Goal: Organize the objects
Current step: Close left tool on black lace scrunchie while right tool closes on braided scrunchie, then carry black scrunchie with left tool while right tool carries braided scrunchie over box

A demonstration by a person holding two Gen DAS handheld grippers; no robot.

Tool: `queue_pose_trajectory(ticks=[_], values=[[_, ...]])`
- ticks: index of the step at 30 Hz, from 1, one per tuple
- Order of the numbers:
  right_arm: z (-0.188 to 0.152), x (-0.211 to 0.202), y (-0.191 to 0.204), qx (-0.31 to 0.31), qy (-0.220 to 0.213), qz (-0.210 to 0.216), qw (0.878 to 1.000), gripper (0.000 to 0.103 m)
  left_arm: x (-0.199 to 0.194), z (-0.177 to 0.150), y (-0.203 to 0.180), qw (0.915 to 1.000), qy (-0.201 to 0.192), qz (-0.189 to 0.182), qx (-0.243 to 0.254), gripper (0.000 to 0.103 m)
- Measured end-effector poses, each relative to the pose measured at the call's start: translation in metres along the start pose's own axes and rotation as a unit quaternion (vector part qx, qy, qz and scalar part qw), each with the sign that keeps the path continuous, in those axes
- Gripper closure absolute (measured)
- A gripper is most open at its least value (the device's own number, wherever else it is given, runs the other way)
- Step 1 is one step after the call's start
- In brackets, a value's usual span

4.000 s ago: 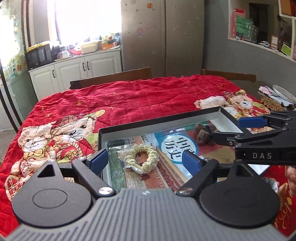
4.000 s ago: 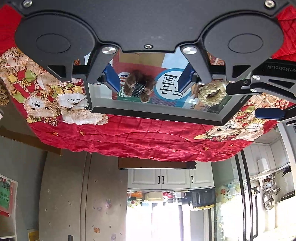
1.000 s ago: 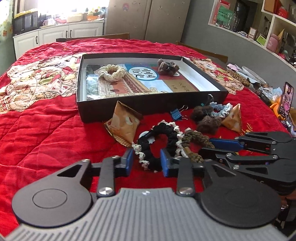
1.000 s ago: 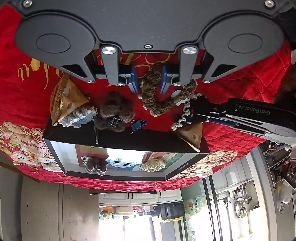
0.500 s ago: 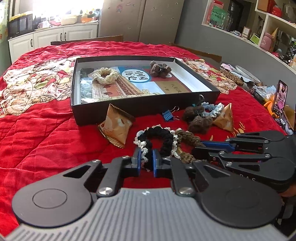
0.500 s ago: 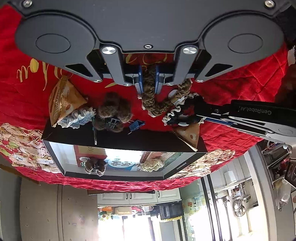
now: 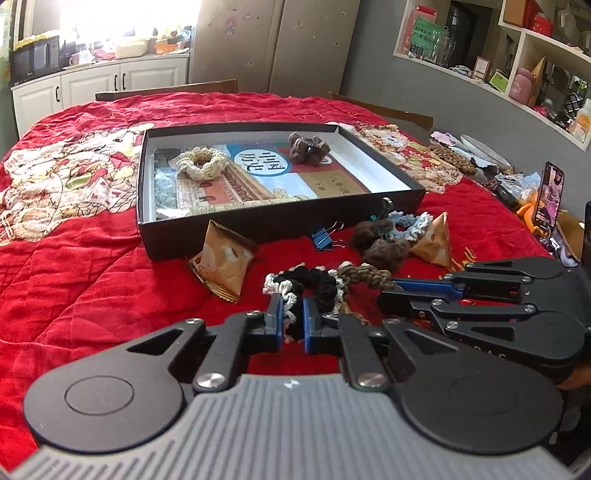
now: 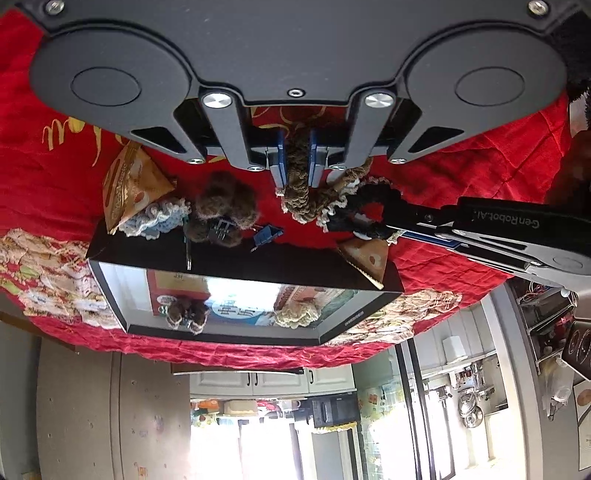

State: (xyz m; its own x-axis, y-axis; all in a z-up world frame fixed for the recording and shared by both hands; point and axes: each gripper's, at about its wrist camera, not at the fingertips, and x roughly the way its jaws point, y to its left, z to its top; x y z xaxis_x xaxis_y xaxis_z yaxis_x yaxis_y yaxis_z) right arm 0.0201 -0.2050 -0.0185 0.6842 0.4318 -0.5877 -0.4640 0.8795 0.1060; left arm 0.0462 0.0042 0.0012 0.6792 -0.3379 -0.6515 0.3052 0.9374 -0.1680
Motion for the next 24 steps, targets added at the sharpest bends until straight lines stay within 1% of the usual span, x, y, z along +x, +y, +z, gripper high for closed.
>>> queue_pose_trajectory(ticks=[24], values=[[0.016, -0.035, 0.006, -0.037, -0.054, -0.016, 0.998, 0.092, -0.025, 0.013, -0.015, 0.9989, -0.038, -0.018, 0.021, 0.091]])
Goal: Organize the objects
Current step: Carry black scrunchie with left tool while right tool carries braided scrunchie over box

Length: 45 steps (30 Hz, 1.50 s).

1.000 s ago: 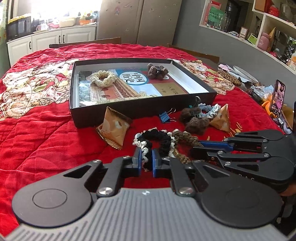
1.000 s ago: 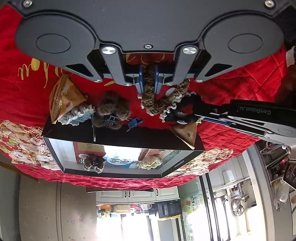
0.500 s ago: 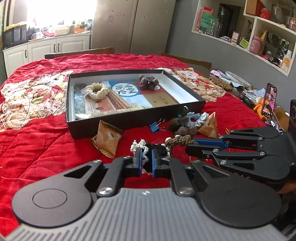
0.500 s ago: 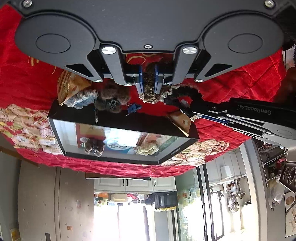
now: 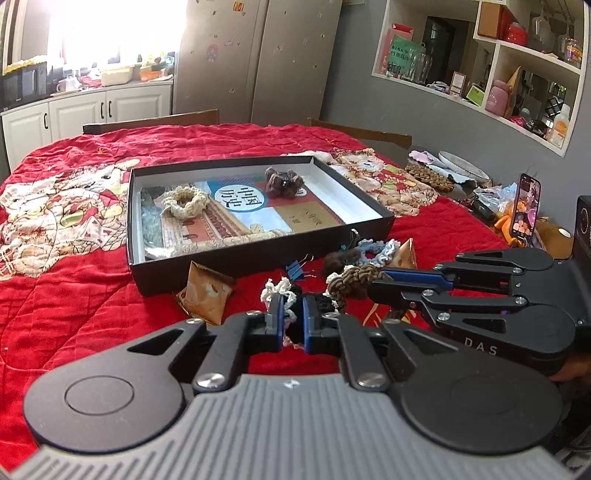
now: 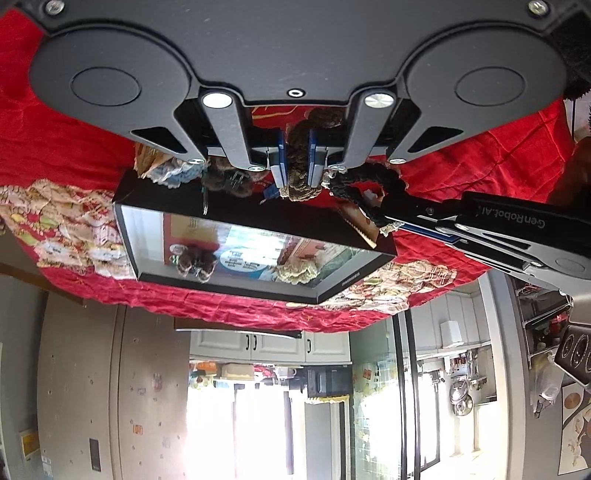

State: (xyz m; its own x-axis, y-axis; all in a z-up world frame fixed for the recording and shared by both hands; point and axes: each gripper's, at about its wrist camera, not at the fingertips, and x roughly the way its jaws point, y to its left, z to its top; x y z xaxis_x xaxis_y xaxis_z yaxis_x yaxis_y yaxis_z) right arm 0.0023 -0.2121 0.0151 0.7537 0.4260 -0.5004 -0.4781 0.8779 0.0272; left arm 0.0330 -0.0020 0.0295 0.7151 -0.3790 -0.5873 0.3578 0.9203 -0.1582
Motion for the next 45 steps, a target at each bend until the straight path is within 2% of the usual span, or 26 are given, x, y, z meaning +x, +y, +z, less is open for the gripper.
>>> queue_pose_trajectory(ticks=[16, 24, 37, 45], values=[[0.032, -0.014, -0.012, -0.016, -0.051, -0.038, 0.998, 0.092, -0.016, 0.03, 0.003, 0.9983, -0.054, 0.019, 0.012, 0.091], [0.049, -0.009, -0.013, -0.025, -0.065, -0.041, 0.997, 0.092, -0.012, 0.047, 0.009, 0.9971, -0.069, 0.031, 0.007, 0.091], [0.09, 0.018, -0.021, -0.035, -0.084, -0.06, 0.994, 0.092, 0.005, 0.08, 0.024, 0.9937, -0.093, 0.061, -0.006, 0.091], [0.112, 0.045, -0.034, -0.023, -0.089, -0.071, 0.993, 0.092, 0.025, 0.098, 0.035, 0.9929, -0.094, 0.069, -0.022, 0.091]])
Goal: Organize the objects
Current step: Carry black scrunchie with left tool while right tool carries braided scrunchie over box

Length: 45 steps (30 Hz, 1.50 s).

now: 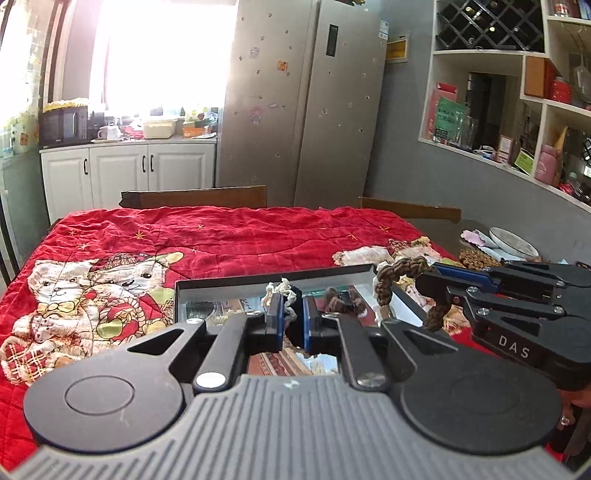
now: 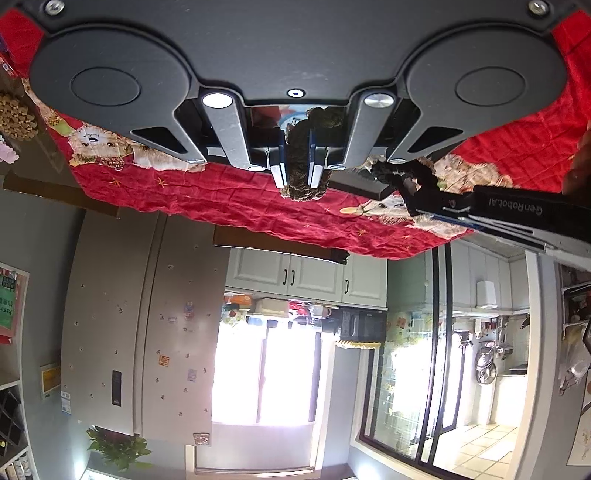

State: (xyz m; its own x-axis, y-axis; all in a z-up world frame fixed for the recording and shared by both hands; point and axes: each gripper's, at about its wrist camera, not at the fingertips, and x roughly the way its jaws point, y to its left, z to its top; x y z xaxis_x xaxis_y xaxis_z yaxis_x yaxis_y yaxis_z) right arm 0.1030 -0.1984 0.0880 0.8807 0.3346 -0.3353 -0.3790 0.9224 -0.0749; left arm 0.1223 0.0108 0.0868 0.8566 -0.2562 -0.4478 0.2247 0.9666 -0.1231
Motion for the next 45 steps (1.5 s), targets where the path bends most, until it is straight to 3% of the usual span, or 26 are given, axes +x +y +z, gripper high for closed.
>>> queue_pose_trajectory(ticks=[17, 33, 45], values=[[0.003, 0.078, -0.019, 0.042, 0.023, -0.025, 0.999, 0.092, 0.052, 0.015, 0.011, 0.9995, 0.003, 0.013, -0.03, 0.091], [-0.018, 0.138, -0.043, 0.107, 0.057, -0.027, 0.992, 0.092, 0.097, -0.004, 0.024, 0.9985, 0.03, 0.019, -0.041, 0.09], [-0.031, 0.164, -0.043, 0.115, 0.082, -0.029, 0.99, 0.092, 0.115, -0.01, 0.032, 0.9976, 0.042, 0.023, -0.05, 0.09]])
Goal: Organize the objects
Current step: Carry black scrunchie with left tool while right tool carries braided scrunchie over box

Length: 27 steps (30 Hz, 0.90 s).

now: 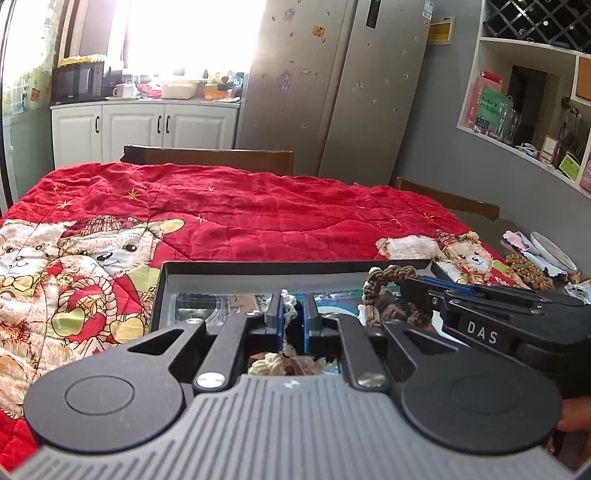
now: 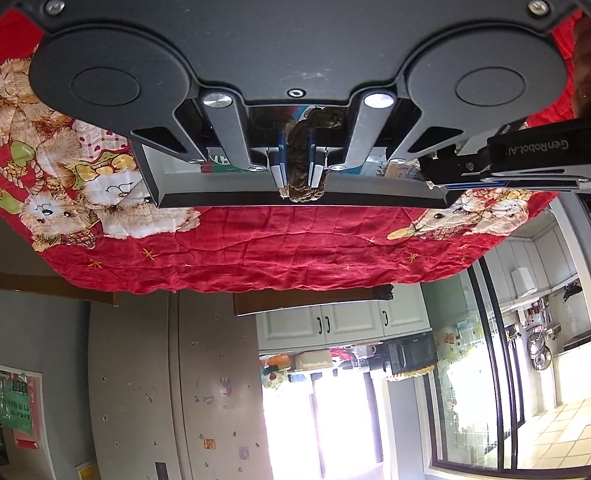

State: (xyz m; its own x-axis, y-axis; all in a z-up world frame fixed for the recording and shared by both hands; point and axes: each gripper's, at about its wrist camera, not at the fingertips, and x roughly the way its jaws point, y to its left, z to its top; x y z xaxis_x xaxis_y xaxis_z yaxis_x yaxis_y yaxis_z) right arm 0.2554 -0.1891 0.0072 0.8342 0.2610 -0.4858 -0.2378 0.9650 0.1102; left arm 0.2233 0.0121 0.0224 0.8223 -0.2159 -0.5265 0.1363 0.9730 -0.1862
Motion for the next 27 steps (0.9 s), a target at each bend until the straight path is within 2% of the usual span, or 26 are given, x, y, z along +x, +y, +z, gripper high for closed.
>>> queue_pose_trajectory(ticks=[15, 27], values=[[-0.003, 0.021, -0.006, 0.009, 0.027, -0.007, 1.0, 0.092, 0.021, -0.006, 0.007, 0.9997, 0.021, 0.012, -0.003, 0.09], [-0.002, 0.03, -0.003, 0.009, 0.045, -0.004, 0.999, 0.091, 0.023, -0.006, 0.009, 0.9995, 0.023, 0.02, 0.0, 0.088]])
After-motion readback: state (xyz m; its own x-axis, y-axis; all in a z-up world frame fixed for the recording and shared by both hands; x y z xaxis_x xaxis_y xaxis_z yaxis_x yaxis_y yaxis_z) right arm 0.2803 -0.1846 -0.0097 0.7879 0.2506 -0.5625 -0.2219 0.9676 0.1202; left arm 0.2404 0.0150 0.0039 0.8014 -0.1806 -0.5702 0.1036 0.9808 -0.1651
